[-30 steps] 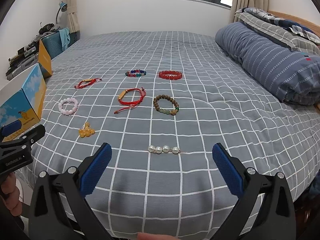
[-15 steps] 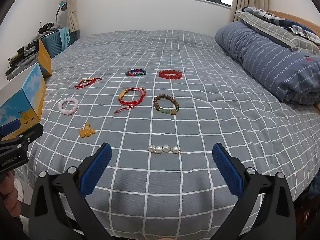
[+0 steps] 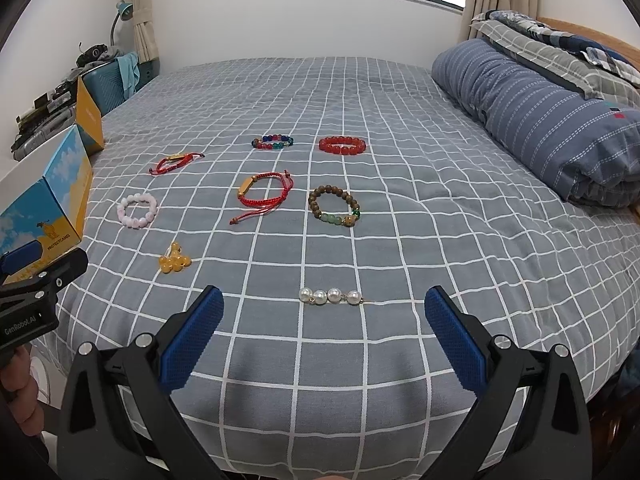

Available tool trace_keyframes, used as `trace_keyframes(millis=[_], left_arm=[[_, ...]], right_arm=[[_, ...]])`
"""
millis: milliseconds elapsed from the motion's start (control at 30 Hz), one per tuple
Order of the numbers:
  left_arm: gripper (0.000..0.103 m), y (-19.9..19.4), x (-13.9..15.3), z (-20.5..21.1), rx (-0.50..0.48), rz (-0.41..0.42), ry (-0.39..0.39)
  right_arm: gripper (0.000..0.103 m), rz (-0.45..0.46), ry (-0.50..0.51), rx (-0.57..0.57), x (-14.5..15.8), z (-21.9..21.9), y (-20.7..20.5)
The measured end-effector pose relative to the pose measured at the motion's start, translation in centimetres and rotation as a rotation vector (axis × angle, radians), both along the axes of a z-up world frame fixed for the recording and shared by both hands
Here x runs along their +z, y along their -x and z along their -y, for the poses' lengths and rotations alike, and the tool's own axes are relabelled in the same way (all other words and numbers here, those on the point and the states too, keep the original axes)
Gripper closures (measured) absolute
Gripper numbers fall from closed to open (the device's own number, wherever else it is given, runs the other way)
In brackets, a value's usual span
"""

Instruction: Organize jewelry

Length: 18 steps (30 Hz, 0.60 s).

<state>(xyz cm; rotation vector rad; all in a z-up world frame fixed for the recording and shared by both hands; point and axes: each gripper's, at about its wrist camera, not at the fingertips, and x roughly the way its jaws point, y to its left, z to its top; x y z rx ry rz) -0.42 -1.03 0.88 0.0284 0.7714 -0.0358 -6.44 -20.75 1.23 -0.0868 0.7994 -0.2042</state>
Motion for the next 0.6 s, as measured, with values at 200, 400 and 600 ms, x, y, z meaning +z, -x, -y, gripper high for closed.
trace_keyframes(millis=[200,400,600], left_arm=[[0.006,0.10,-0.02,0.07,0.001,0.002,-0.005],[0.006,0.13,-0.02,-0.10,0.015,0.002,-0.011],[0.006,0.15,-0.03,-0.16,0.020,-0.001,-0.014]], right_arm=[[0.006,0.001,0.000,0.000,-0.02,0.04,0.07],[0.006,0.000,0.001,0.002,-0.02,0.02,0.07],[0.006,0.003,-0.002,0.004,0.08,-0.13,0.08]])
